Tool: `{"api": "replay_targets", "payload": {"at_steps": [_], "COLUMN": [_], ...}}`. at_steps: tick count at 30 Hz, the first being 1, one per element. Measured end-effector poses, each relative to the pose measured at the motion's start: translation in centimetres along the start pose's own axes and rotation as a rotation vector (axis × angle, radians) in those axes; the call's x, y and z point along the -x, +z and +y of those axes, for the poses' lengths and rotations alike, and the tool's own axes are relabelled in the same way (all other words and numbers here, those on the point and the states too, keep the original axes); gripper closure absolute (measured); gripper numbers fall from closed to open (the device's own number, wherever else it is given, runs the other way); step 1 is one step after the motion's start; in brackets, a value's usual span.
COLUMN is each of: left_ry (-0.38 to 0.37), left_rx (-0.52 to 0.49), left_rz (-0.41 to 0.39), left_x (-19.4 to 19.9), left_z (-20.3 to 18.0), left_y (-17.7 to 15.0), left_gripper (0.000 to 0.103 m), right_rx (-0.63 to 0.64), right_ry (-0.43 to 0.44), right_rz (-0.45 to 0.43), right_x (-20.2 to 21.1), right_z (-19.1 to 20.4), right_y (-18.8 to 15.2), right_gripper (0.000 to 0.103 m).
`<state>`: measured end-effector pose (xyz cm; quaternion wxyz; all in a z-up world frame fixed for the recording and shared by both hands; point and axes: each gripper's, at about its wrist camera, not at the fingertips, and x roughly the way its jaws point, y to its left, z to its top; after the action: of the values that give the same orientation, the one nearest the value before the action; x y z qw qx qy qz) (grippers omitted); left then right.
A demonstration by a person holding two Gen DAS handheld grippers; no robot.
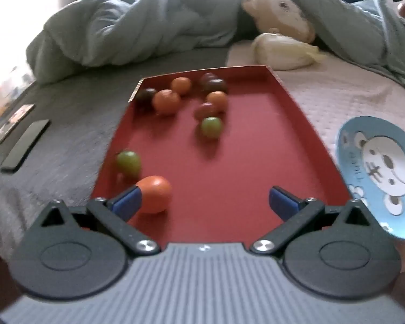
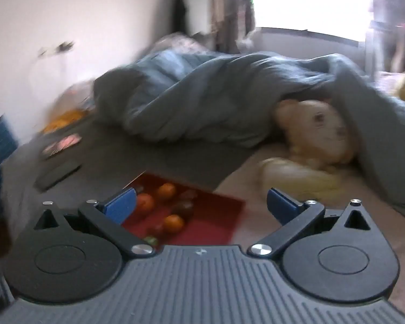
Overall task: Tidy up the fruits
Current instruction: 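Grasp the tangerine with the left gripper while the right gripper grasps a green tomato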
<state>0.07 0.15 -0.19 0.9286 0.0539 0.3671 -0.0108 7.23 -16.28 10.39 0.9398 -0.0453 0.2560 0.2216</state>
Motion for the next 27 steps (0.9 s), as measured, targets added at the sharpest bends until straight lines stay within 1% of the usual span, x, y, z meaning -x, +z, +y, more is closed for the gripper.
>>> {"api": "replay_targets", "payload": {"at_steps": [3, 4, 6, 7, 8, 9, 12, 19, 20, 22, 25, 27], "left_ry": [0.050, 0.055, 0.052, 0.052, 0.052, 0.048, 0.069, 0.045, 0.042, 0.042, 0.062, 0.074], "left_rx": [0.007, 0.012, 0.022, 0.030, 0.030, 0.023, -0.005, 0.048, 0.046, 0.042, 0.009, 0.007], "left_rz": [0.008, 0.012, 0.017, 0.016, 0.002, 0.003, 0.002, 0.004, 0.012, 0.003, -0.015, -0.005], "left_x": [-0.6, -0.8, -1.1, -1.2, -0.7, -0.7, -1.0, -0.7, -0.7, -0.5, -0.4, -0.6], "left_z": [0.3, 0.3, 0.4, 0.5, 0.4, 0.4, 0.1, 1.1, 1.2, 1.3, 0.9, 0.9], "left_y": [-0.2, -0.3, -0.3, -0.3, -0.7, -0.8, -0.8, -0.5, -0.2, -0.1, -0.1, -0.2], "left_gripper": [0.005, 0.005, 0.005, 0.006, 0.009, 0.013, 0.013, 0.013, 0.013, 0.013, 0.013, 0.013], "right_rx": [0.025, 0.024, 0.039, 0.048, 0.053, 0.054, 0.060, 0.073, 0.079, 0.088, 0.098, 0.101], "right_ry": [0.062, 0.083, 0.111, 0.127, 0.148, 0.167, 0.204, 0.218, 0.219, 0.220, 0.217, 0.213], "right_rz": [0.067, 0.088, 0.125, 0.135, 0.141, 0.147, 0.170, 0.234, 0.239, 0.248, 0.260, 0.268], "right_x": [-2.1, -3.1, -4.6, -5.0, -5.1, -4.9, -5.5, -7.3, -7.5, -7.9, -8.4, -8.7], "right_z": [1.7, 1.4, 2.1, 1.8, 1.4, 1.4, 1.4, 2.0, 2.2, 2.6, 3.0, 3.1], "right_y": [-0.2, -0.2, -0.6, -1.0, -1.5, -1.7, -2.3, -3.5, -3.6, -3.7, -3.9, -3.9], "right_gripper": [0.000, 0.000, 0.001, 0.003, 0.008, 0.010, 0.011, 0.012, 0.012, 0.012, 0.012, 0.013]}}
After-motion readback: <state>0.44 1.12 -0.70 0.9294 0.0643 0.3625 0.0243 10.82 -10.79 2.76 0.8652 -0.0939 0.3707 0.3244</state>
